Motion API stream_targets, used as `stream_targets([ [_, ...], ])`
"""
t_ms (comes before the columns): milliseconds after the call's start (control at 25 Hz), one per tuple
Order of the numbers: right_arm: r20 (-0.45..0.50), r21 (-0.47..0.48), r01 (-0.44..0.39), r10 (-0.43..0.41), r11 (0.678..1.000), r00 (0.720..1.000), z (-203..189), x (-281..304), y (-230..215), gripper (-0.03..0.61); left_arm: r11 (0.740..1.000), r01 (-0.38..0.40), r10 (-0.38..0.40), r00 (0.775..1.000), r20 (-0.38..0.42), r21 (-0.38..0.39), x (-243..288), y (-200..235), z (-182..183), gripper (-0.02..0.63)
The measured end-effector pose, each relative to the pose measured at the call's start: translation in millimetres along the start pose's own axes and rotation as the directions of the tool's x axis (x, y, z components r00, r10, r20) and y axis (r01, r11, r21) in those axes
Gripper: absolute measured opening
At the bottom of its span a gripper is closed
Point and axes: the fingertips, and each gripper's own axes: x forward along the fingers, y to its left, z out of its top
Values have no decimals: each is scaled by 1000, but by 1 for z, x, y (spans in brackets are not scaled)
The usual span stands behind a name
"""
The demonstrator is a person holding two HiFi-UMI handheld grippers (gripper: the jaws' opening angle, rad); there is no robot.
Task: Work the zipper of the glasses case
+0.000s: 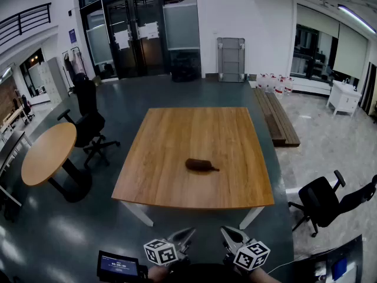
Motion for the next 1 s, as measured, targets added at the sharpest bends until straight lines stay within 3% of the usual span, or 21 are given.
stream_targets([
  [600, 33, -2, -42, 42, 999, 999, 3, -5, 0, 6, 1000, -6, 6, 1000, -7, 8, 3, -1, -5, 0],
  [760, 68, -17, -63, 64, 998, 996, 19, -8, 0, 8, 999, 2, -2, 1000, -3, 35, 11, -9, 4, 0],
  [1000, 82, 42, -44, 41, 998, 996, 30, -12, -9, 33, 1000, -2, 3, 1000, -30, 24, 19, -17, 9, 0],
])
